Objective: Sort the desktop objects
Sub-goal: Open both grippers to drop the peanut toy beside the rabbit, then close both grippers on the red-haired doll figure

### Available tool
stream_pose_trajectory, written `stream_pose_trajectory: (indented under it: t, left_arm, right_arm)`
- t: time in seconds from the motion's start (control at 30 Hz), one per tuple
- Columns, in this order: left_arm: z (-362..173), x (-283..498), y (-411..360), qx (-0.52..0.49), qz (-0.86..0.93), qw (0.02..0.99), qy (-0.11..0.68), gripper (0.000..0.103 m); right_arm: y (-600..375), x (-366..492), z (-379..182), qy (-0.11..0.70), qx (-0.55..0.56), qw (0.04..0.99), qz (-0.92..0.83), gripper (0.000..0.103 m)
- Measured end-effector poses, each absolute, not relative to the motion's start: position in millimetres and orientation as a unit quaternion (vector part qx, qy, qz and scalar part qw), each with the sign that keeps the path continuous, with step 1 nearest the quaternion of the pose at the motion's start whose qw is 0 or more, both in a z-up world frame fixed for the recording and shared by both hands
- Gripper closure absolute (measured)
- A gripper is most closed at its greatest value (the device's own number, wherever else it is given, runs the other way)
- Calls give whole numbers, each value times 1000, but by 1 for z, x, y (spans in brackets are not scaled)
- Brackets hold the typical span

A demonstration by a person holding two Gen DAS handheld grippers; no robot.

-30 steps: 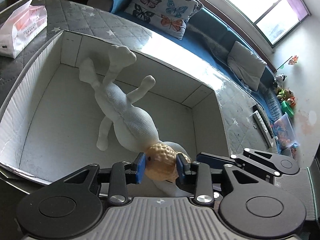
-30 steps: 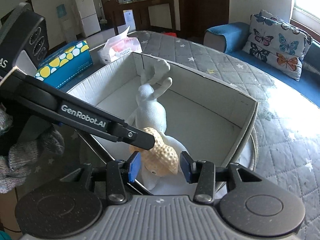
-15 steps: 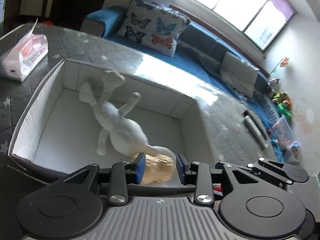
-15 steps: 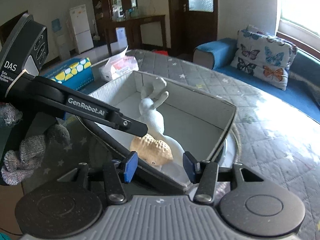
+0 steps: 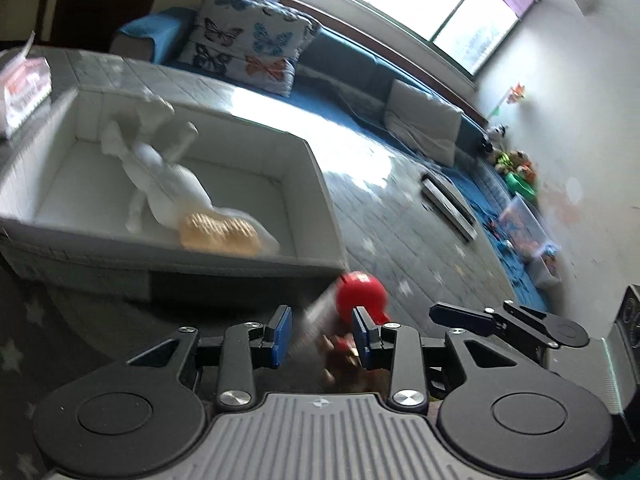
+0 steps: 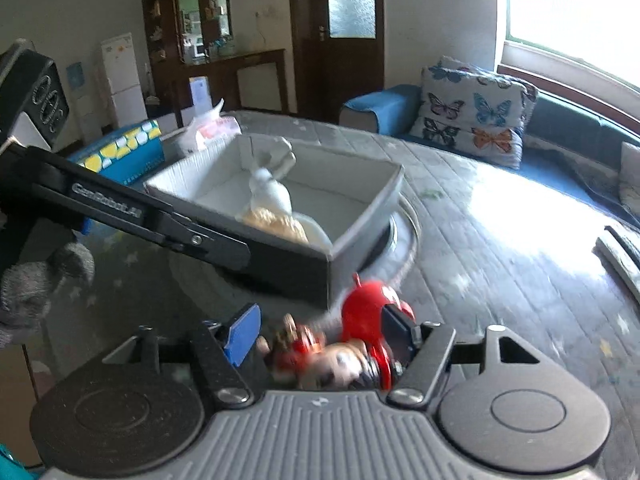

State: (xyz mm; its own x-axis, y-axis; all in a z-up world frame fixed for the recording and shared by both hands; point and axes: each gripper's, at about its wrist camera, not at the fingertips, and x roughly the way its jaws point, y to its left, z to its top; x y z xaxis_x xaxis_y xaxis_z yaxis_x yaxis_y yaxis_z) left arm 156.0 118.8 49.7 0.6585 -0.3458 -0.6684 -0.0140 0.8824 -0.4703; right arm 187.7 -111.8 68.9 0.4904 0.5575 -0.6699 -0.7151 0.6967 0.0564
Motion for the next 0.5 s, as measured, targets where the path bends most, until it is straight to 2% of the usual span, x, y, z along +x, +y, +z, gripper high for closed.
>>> stream_pose_trajectory:
  t: [0.17, 0.5]
  left_arm:
    - [33, 153, 104, -232, -114, 870, 420, 67]
    - [18, 162, 92, -250, -120, 857, 435, 67]
  right_arm:
    - [-125, 180, 54, 358, -117, 855, 357, 26]
    - [-129, 183, 32, 378, -94, 851, 351, 27]
